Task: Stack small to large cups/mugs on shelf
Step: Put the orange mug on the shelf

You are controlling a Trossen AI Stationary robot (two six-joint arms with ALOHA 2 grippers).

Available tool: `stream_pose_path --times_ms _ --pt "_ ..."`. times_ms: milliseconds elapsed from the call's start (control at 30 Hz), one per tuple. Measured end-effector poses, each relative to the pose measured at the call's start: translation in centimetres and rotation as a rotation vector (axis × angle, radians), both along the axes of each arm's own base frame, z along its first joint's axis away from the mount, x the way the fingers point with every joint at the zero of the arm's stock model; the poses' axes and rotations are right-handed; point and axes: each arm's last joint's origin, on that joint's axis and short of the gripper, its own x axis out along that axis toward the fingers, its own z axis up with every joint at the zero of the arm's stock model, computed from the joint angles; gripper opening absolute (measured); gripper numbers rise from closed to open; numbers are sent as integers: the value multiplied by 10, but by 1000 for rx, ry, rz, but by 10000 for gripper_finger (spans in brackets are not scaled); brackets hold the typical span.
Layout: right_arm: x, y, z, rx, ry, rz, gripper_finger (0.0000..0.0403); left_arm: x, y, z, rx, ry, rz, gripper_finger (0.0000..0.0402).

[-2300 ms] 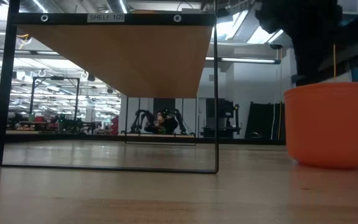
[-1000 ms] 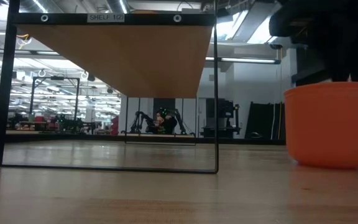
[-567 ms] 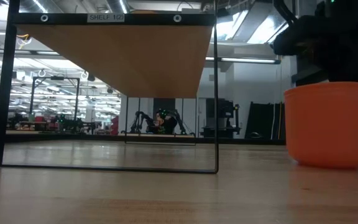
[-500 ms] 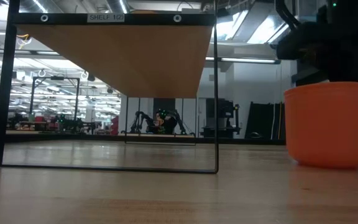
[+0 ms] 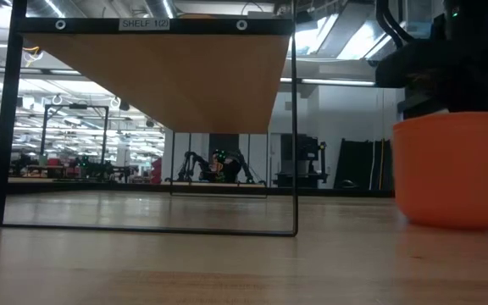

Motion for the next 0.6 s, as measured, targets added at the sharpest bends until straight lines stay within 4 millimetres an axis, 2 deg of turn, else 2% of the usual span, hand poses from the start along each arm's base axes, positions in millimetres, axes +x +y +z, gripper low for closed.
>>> stream_pose_path --times_ms 167,367,467,600 --pt "0 0 1 -1 -6 2 12 0 0 0 -1 0 0 63" --pt "2 -1 3 12 -5 -3 33 0 2 0 -1 -1 19 63" --pt "9 -3 12 22 -24 12 32 0 4 0 -1 -1 36 63" --pt "17 -11 35 21 -16 56 10 0 6 0 -1 -1 53 63"
